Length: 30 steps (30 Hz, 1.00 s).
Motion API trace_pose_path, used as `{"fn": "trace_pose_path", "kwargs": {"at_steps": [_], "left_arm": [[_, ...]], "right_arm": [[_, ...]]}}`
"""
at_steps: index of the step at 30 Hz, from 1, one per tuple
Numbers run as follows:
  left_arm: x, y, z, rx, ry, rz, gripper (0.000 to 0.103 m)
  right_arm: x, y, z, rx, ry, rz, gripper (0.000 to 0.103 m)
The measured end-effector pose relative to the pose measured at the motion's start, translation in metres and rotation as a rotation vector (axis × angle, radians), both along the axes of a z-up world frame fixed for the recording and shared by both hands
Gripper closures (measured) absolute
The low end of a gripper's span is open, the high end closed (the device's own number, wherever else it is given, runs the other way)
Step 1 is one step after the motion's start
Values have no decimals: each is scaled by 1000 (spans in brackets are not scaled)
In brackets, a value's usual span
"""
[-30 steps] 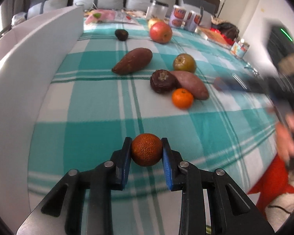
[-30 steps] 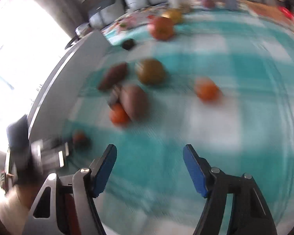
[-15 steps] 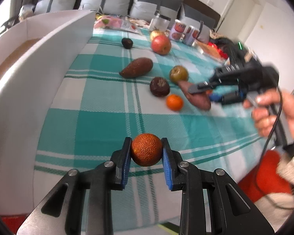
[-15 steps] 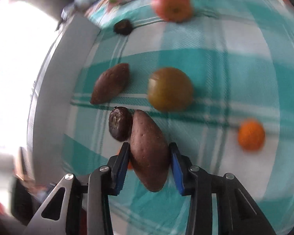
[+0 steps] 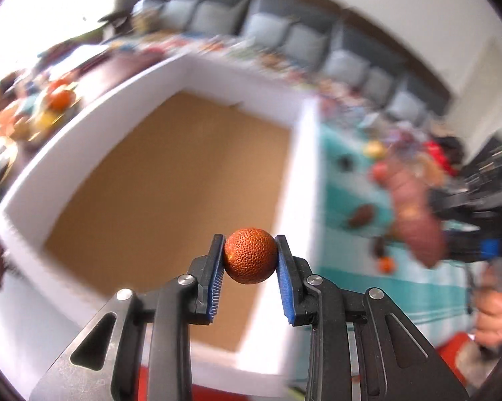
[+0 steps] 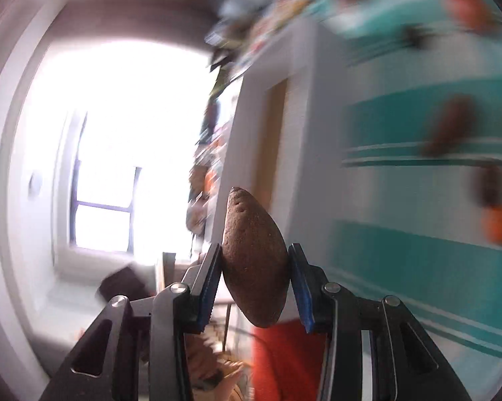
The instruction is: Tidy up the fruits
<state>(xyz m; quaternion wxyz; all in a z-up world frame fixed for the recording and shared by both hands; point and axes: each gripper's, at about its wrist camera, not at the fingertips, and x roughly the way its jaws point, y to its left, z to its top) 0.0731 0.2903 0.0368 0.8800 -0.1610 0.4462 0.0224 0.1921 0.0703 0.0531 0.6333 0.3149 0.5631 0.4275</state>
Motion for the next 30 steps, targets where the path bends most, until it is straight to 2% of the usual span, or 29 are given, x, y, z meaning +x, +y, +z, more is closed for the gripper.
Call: {"fn": "trace_pose_path", "kwargs": {"at_steps": [4,6,8,9,12,13,15,18,20,22,24,27,30], "left_arm": [[1,10,-24,60,78,45,72],[-3,9,-27,72,80,51,64],[-9,11,-26,72,69,61,38],[-10,9,-24,79,58,75,33],[-9,9,-14,92,13,88,31],[-9,7,-10,95,-10,90,31],[-7,-3,1,90,-68,92,31],[-1,-28,11,87,-137,59,31],[8,-49,12,120,-161,14,29],[22,-71,4,211,-156,-21,26],[35,-87,-11,305,-115,-28,26],[49,-98,-31,271,-24,-38,27],[44,-112,-29,288,-46,-47,26]], "right_arm": [[-7,84,-13,-111,-78,75,63],[-9,110,-24,-186,-108,87,63],[-12,126,-33,-247,-141,98,60],[-13,128,-39,-273,-162,89,58],[-7,115,-14,-238,-238,50,16],[0,101,11,-228,-268,38,13],[0,73,35,-253,-347,26,13],[-13,8,44,-357,-463,-3,8],[-29,-49,22,-451,-507,-26,7],[-47,-107,-10,-589,-553,-58,7],[-68,-168,-35,-741,-601,-107,7],[-92,-263,-67,-918,-589,-232,7],[-104,-336,-87,-1038,-529,-395,7]]}}
